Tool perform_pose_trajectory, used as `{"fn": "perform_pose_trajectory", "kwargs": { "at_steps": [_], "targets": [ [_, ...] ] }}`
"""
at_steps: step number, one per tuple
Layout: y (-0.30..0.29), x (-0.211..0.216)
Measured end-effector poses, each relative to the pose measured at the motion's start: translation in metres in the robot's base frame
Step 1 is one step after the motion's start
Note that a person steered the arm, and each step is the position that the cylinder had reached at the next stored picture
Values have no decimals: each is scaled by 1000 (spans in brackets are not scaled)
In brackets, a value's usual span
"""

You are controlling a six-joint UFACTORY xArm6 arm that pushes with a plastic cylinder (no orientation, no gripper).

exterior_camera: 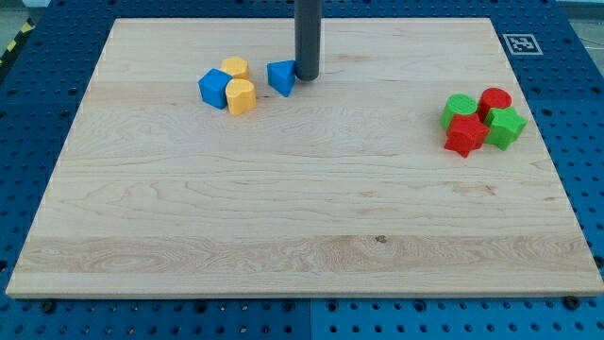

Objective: Move the red circle and green circle to the top left side of the stars

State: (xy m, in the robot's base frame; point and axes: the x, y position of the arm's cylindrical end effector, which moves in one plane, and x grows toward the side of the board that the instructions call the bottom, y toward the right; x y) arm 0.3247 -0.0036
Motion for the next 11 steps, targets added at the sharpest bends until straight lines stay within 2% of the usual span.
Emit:
{"fn": "perform_pose_trajectory", "kwargs": {
  "at_steps": [3,4,5,6,7,8,9,10,11],
  "targets": [
    [-29,22],
    [-18,7],
    [27,-16],
    [110,-21],
    [219,-23],
    [320,-4],
    [348,28],
    [335,61],
    [289,67]
  ]
}}
